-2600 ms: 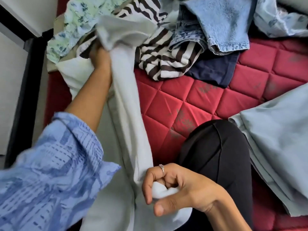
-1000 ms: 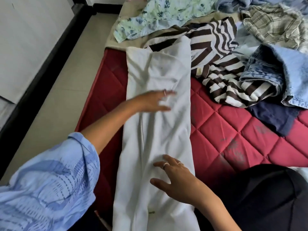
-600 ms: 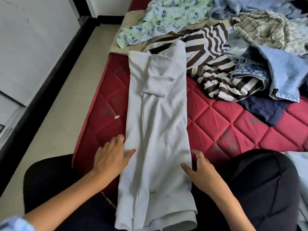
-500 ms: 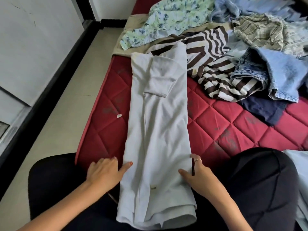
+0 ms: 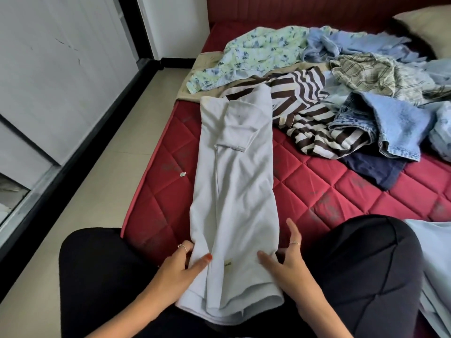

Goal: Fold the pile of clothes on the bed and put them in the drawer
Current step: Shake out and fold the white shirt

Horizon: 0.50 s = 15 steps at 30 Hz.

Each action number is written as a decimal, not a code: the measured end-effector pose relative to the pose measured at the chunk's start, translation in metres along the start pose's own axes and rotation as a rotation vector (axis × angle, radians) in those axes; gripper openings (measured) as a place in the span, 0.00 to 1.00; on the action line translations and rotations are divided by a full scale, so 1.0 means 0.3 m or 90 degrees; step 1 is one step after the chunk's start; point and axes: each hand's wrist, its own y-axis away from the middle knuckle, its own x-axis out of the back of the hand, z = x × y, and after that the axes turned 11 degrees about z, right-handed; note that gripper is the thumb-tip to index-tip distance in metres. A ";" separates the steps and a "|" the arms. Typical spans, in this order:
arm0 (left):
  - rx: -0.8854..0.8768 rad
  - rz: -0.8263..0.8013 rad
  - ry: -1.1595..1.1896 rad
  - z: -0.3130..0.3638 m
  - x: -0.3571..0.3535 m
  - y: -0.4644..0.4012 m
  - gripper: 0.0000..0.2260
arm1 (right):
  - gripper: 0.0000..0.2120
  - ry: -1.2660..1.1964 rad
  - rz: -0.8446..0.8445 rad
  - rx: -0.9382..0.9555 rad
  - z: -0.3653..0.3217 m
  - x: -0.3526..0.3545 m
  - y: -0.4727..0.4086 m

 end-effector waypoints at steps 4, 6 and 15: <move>0.012 -0.066 -0.091 -0.008 0.008 0.030 0.33 | 0.34 0.164 -0.122 0.051 0.015 0.014 0.034; -0.065 -0.045 -0.106 0.014 0.020 0.061 0.40 | 0.22 0.247 -0.129 0.099 0.000 0.028 0.047; -0.144 -0.374 -0.027 0.124 0.203 0.221 0.09 | 0.12 0.082 -0.408 0.092 -0.096 0.246 0.219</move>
